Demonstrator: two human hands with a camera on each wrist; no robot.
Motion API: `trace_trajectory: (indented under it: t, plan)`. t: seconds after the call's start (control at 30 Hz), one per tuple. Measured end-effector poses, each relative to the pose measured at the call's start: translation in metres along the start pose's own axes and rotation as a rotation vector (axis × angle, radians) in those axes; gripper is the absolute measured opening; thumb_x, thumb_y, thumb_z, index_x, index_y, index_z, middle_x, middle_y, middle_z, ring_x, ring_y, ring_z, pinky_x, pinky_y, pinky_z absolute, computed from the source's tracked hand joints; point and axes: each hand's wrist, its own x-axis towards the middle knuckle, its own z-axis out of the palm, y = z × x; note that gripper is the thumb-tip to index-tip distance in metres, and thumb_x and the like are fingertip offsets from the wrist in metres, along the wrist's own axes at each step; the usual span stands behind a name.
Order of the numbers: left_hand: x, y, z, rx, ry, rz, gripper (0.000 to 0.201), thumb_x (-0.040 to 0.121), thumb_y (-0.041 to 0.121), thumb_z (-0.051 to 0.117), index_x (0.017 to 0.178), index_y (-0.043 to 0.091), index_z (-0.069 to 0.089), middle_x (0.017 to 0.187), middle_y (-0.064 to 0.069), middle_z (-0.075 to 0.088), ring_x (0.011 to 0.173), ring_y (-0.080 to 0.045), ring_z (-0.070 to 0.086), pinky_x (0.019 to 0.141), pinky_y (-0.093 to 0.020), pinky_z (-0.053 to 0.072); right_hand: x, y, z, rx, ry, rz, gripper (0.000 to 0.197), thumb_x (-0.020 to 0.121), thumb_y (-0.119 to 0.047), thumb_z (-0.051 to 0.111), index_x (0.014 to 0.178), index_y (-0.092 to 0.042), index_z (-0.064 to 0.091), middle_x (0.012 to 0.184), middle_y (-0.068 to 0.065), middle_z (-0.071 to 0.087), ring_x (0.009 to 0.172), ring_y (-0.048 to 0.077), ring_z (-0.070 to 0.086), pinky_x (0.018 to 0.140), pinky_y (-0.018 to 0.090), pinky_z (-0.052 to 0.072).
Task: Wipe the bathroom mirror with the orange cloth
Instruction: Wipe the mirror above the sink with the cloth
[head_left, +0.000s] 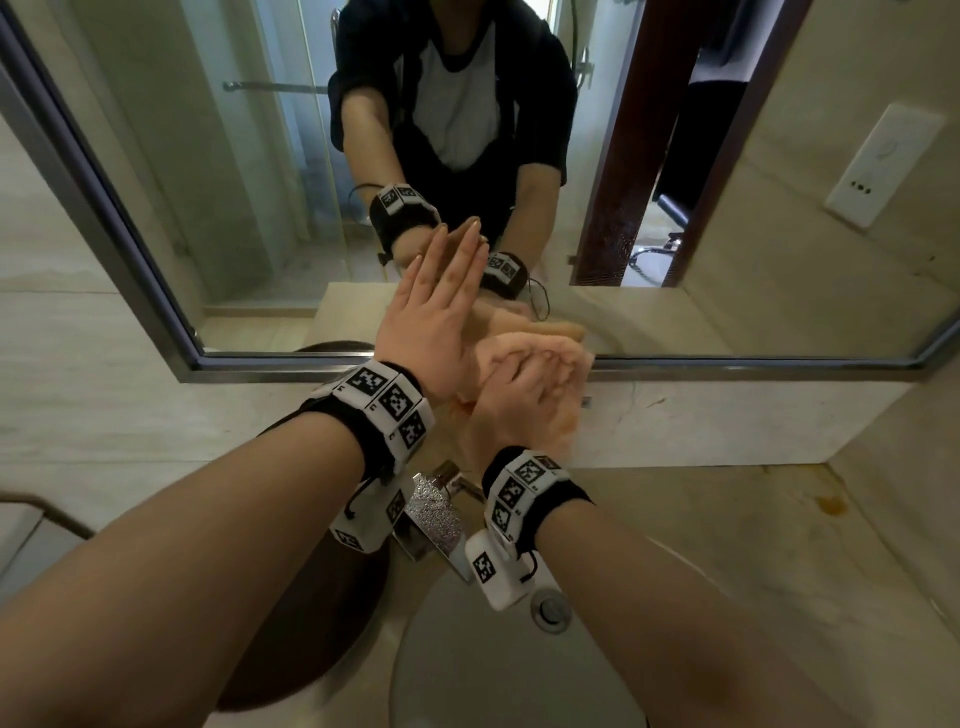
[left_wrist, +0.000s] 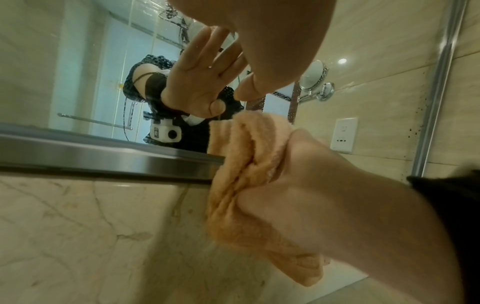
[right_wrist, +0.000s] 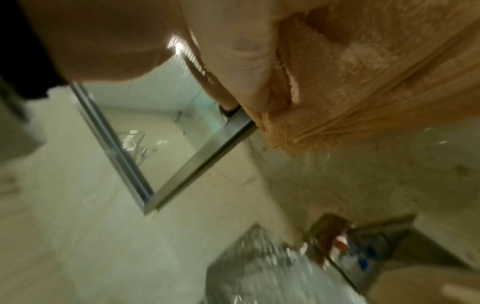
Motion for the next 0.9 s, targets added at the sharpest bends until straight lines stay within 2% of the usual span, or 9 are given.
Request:
trace_trajectory:
  t: [0.07, 0.17, 0.23, 0.33, 0.4, 0.47, 0.6, 0.8, 0.9]
  plan:
    - [0.0, -0.001, -0.001, 0.003, -0.011, 0.004, 0.087, 0.077, 0.058, 0.008, 0.15, 0.016, -0.016, 0.156, 0.003, -0.027, 0.144, -0.021, -0.024, 0.12, -0.037, -0.01, -0.003, -0.005, 0.007, 0.045, 0.031, -0.004, 0.068, 0.08, -0.03, 0.071, 0.13, 0.007, 0.044, 0.134, 0.036, 0.045, 0.127, 0.049, 0.041, 0.109, 0.059, 0.028]
    - [-0.001, 0.0, -0.001, 0.031, -0.022, -0.005, 0.082, 0.084, 0.046, 0.021, 0.149, 0.015, -0.018, 0.156, 0.0, -0.027, 0.144, -0.022, -0.026, 0.12, -0.037, -0.01, 0.004, -0.002, 0.006, 0.067, -0.092, -0.03, 0.06, 0.102, -0.031, 0.031, 0.147, 0.004, 0.01, 0.154, 0.028, 0.01, 0.145, 0.037, 0.007, 0.118, 0.045, 0.001]
    - [-0.001, 0.001, -0.002, 0.022, -0.018, -0.006, 0.08, 0.086, 0.038, 0.025, 0.15, 0.016, -0.017, 0.157, 0.001, -0.027, 0.144, -0.022, -0.026, 0.119, -0.037, -0.011, 0.004, 0.007, 0.002, -0.014, -0.145, -0.137, 0.054, 0.103, -0.027, 0.031, 0.145, 0.004, 0.017, 0.152, 0.027, 0.016, 0.143, 0.038, 0.015, 0.117, 0.047, 0.006]
    - [0.0, 0.004, -0.002, 0.008, -0.002, -0.001, 0.077, 0.09, 0.029, 0.032, 0.15, 0.017, -0.015, 0.157, 0.002, -0.025, 0.144, -0.021, -0.025, 0.117, -0.035, -0.013, 0.006, 0.019, -0.006, -0.128, -0.057, -0.255, 0.047, 0.081, -0.023, 0.073, 0.119, -0.001, 0.054, 0.12, 0.026, 0.058, 0.11, 0.042, 0.057, 0.099, 0.055, 0.043]
    - [0.001, 0.007, -0.002, -0.004, -0.002, -0.007, 0.076, 0.088, 0.027, 0.028, 0.151, 0.017, -0.014, 0.157, 0.002, -0.026, 0.144, -0.021, -0.025, 0.117, -0.035, -0.014, 0.009, 0.032, -0.003, -0.217, -0.071, -0.386, 0.043, 0.062, -0.018, 0.084, 0.098, -0.005, 0.064, 0.099, 0.022, 0.066, 0.091, 0.041, 0.065, 0.083, 0.055, 0.052]
    - [0.002, 0.012, 0.0, -0.013, -0.005, -0.005, 0.076, 0.087, 0.027, 0.025, 0.151, 0.016, -0.014, 0.157, 0.001, -0.026, 0.144, -0.021, -0.025, 0.119, -0.036, -0.012, 0.014, 0.049, -0.005, -0.338, -0.079, -0.521, 0.031, 0.066, -0.018, 0.08, 0.093, -0.01, 0.067, 0.1, 0.021, 0.065, 0.092, 0.04, 0.065, 0.085, 0.053, 0.052]
    - [0.002, 0.023, 0.004, -0.017, -0.015, 0.0, 0.076, 0.093, 0.028, 0.034, 0.15, 0.016, -0.015, 0.157, 0.001, -0.026, 0.144, -0.022, -0.024, 0.119, -0.036, -0.011, 0.024, 0.078, -0.015, -0.395, -0.077, -0.635, 0.029, 0.083, -0.027, 0.063, 0.108, -0.014, 0.058, 0.108, 0.017, 0.06, 0.1, 0.037, 0.059, 0.099, 0.048, 0.043]
    - [0.005, 0.042, 0.008, -0.02, -0.025, -0.014, 0.078, 0.092, 0.026, 0.035, 0.15, 0.016, -0.016, 0.157, 0.0, -0.026, 0.144, -0.022, -0.024, 0.115, -0.034, -0.015, 0.035, 0.097, -0.026, -0.35, -0.103, -0.617, 0.051, 0.052, -0.031, 0.081, 0.094, -0.016, 0.056, 0.087, 0.013, 0.061, 0.073, 0.03, 0.061, 0.062, 0.038, 0.052]
    - [0.007, 0.051, 0.01, -0.013, -0.019, -0.031, 0.079, 0.093, 0.021, 0.038, 0.15, 0.016, -0.016, 0.156, 0.0, -0.027, 0.144, -0.022, -0.024, 0.116, -0.034, -0.013, 0.043, 0.117, -0.03, -0.34, -0.097, -0.594, 0.05, 0.044, -0.028, 0.08, 0.085, -0.016, 0.054, 0.082, 0.013, 0.059, 0.068, 0.028, 0.059, 0.059, 0.036, 0.052]
